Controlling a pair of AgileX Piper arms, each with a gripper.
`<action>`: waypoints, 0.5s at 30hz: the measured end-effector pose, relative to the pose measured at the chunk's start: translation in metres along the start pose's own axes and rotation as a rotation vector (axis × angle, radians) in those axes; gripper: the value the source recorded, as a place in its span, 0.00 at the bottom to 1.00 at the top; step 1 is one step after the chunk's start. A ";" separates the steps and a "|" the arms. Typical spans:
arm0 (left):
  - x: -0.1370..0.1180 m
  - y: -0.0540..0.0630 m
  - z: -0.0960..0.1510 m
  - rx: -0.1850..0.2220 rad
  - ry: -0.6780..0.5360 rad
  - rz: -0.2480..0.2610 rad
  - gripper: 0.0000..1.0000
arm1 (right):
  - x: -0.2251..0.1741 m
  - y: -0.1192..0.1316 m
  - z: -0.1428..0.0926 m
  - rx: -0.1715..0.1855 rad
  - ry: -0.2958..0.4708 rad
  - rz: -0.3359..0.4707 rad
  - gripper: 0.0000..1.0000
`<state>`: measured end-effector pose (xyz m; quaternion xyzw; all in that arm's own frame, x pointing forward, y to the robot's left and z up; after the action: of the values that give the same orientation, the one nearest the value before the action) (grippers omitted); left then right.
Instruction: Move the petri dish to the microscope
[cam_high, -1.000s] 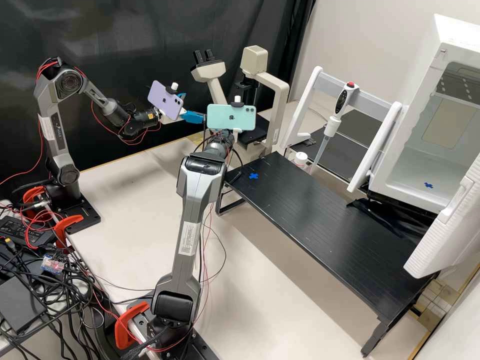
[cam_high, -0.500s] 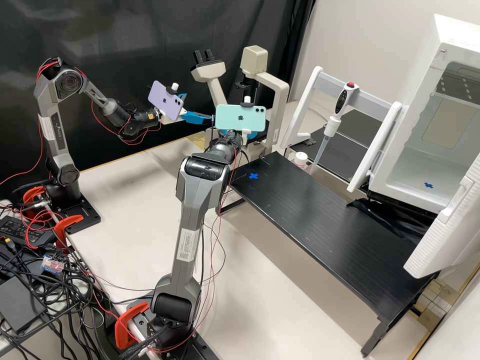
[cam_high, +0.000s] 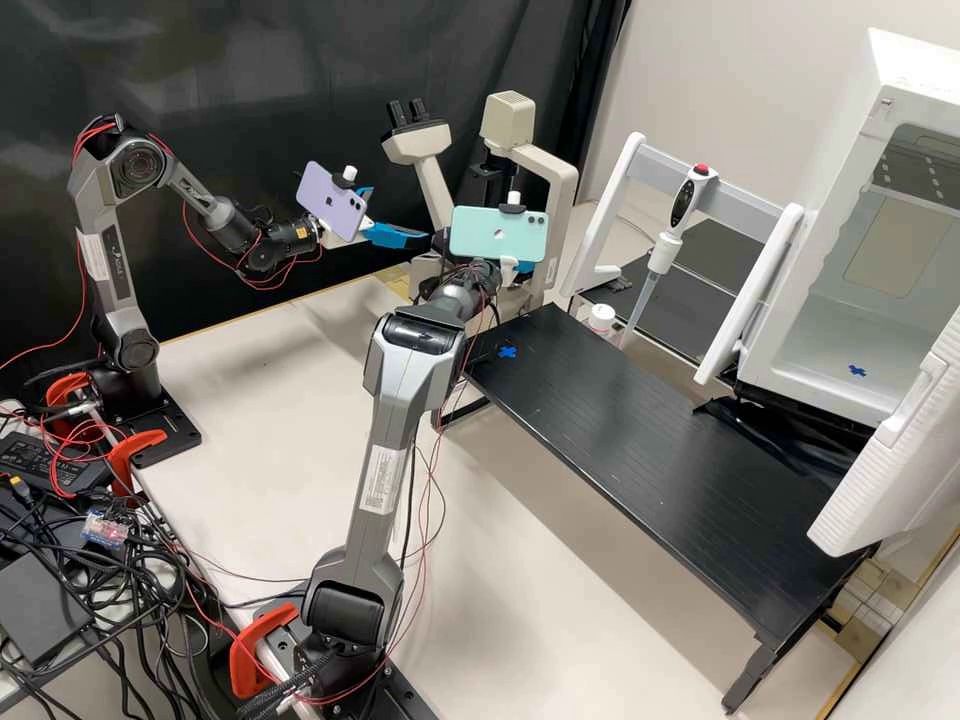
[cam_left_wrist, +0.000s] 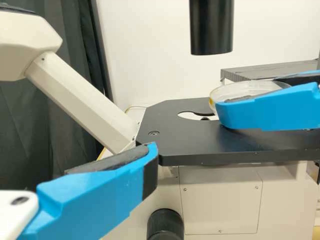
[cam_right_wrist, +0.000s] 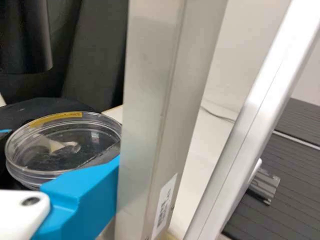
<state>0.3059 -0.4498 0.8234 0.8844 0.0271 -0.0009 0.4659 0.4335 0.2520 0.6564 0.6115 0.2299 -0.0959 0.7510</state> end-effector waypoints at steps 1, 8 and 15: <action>0.000 0.000 0.000 0.000 0.000 0.000 1.00 | 0.001 0.000 0.001 0.001 -0.001 0.000 0.00; 0.000 0.000 0.000 0.000 0.000 0.000 1.00 | 0.001 -0.003 0.003 0.011 0.002 -0.007 0.00; 0.000 0.000 0.000 0.000 0.000 0.000 1.00 | -0.007 -0.003 0.000 0.053 0.026 -0.019 0.00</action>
<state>0.3059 -0.4498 0.8234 0.8844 0.0271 -0.0009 0.4659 0.4262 0.2506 0.6570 0.6303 0.2426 -0.1010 0.7305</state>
